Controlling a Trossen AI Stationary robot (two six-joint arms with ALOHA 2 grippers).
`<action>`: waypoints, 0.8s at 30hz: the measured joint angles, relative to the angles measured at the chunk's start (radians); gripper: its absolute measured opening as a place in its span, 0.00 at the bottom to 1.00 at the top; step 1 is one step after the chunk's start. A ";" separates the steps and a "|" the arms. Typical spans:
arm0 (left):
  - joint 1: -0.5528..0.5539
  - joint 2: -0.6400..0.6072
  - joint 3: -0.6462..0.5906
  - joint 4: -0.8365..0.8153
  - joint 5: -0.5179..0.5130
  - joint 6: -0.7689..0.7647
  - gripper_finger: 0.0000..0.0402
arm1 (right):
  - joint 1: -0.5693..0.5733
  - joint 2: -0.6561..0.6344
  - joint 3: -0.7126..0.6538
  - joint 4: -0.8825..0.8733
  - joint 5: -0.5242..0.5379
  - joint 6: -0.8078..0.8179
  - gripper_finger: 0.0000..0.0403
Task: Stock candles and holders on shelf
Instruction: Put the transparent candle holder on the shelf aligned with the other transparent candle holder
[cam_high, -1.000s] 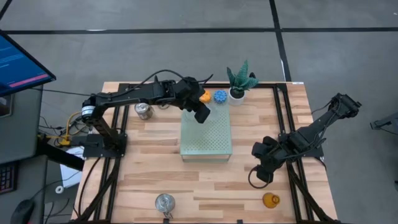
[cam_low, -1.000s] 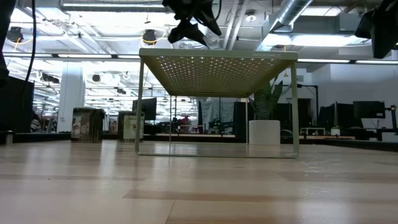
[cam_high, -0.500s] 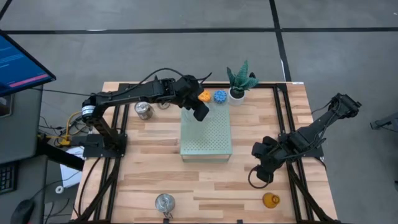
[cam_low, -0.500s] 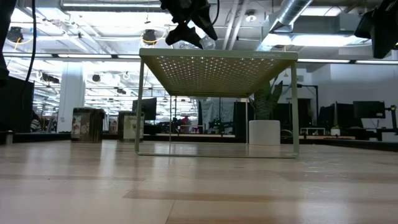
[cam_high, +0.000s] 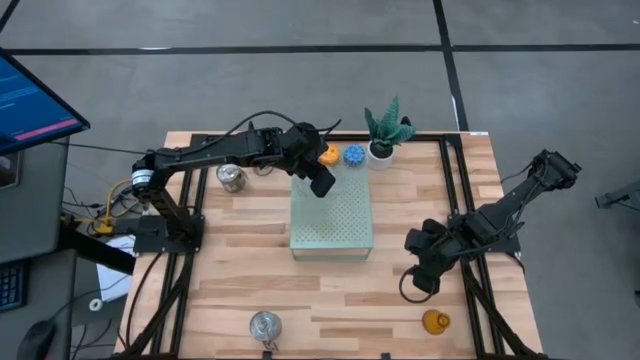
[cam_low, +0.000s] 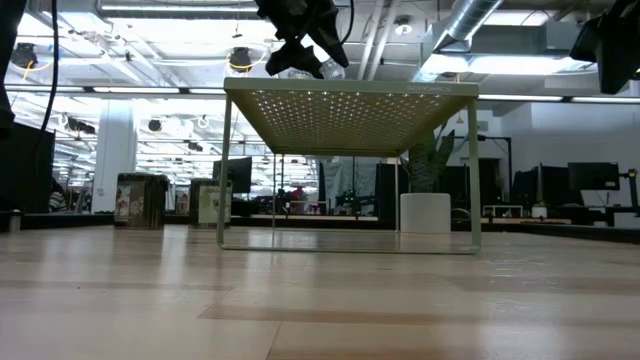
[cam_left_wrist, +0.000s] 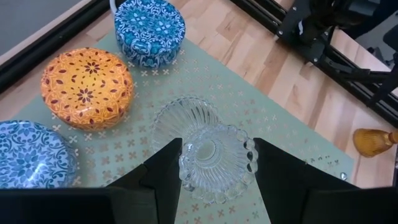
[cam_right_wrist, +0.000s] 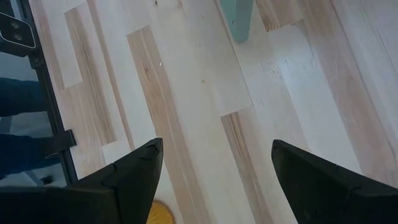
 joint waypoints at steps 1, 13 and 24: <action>0.000 0.000 0.000 0.000 0.000 0.007 0.44 | 0.000 0.000 0.000 0.000 0.000 0.000 0.72; -0.001 0.000 0.000 0.007 0.000 0.044 0.51 | 0.001 0.000 0.000 0.000 0.000 0.000 0.72; -0.002 -0.010 0.005 0.034 0.000 0.082 0.51 | 0.000 0.000 0.000 0.000 0.002 0.000 0.72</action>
